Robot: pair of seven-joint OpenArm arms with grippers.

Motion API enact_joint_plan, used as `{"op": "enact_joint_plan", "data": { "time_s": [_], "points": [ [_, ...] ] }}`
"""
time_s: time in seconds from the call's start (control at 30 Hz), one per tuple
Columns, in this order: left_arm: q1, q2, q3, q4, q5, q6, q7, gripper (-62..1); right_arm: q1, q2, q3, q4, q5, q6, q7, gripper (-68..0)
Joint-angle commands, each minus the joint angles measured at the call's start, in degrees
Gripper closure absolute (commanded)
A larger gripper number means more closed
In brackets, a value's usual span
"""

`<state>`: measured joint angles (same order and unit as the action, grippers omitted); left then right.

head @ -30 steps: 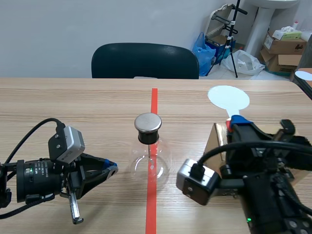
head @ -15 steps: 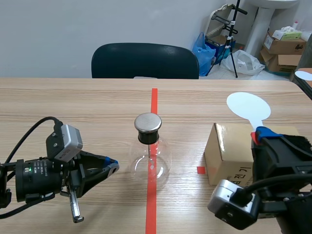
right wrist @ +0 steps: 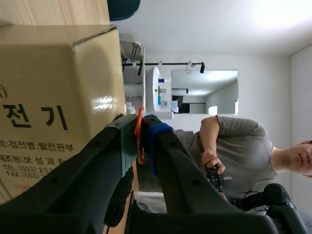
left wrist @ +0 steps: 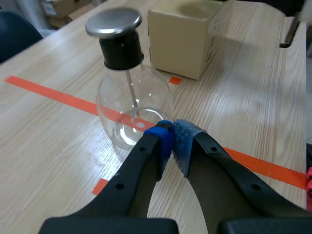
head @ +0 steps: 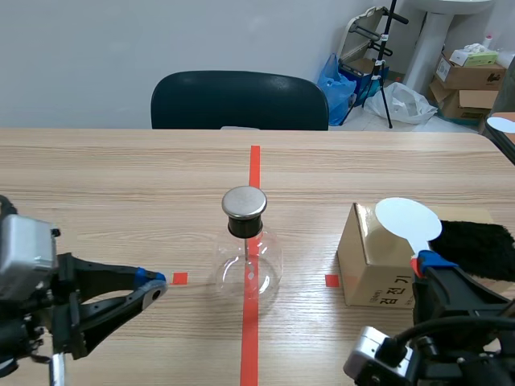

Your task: Do the electroscope experiment

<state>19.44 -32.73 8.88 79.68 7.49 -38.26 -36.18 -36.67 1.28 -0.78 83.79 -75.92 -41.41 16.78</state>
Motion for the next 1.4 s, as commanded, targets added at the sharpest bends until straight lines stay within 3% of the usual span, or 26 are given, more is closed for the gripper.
{"op": "enact_joint_plan", "data": {
  "time_s": [0.0, 0.2, 0.4, 0.47, 0.5, 0.6, 0.63, 0.7, 1.37],
  "points": [
    [3.7, 0.2, -2.3, 4.0, -0.8, -1.2, -0.9, -3.0, 0.7, 0.2, 0.0, -0.4, -0.8, -3.5, -1.2, -1.0],
    [15.8, 0.2, -11.5, 17.5, -0.8, -1.6, -0.9, -3.0, 2.0, 0.2, 0.0, -3.1, -2.1, -3.5, -2.0, -1.0],
    [20.6, 0.2, -15.3, 22.0, -0.8, -1.6, -0.9, -5.0, 4.4, 0.2, -0.4, -6.5, -3.1, -3.5, -2.5, -1.0],
    [20.7, 0.2, -15.4, 22.0, -0.8, -1.6, -0.3, -14.6, 4.5, 0.2, -0.5, -6.8, -3.1, -3.5, -2.4, -1.0],
    [20.7, 0.2, -15.5, 22.0, -0.8, -1.6, 0.1, -23.2, 4.5, 0.2, -0.7, -6.8, -3.1, -3.5, -2.4, -1.0],
    [20.8, 0.2, -15.5, 22.0, -1.7, -1.6, -0.1, -58.0, 4.5, 0.1, -1.6, -6.8, -3.1, -3.5, -2.5, -1.0],
    [20.8, 0.2, -15.5, 22.0, -2.5, -1.6, -0.1, -62.3, 4.5, 0.1, -1.7, -6.8, -3.1, -3.5, -2.5, -1.0],
    [20.9, 0.2, -15.5, 22.0, -3.6, -1.6, 0.0, -62.3, 4.3, 0.1, -1.9, -6.8, -3.1, -3.5, -2.5, -1.0],
    [20.9, 0.2, -15.5, 22.0, -3.7, -1.6, 0.0, -62.3, 2.6, 0.2, -1.9, -6.7, -1.8, -3.5, -4.0, -1.0]
  ]
}}
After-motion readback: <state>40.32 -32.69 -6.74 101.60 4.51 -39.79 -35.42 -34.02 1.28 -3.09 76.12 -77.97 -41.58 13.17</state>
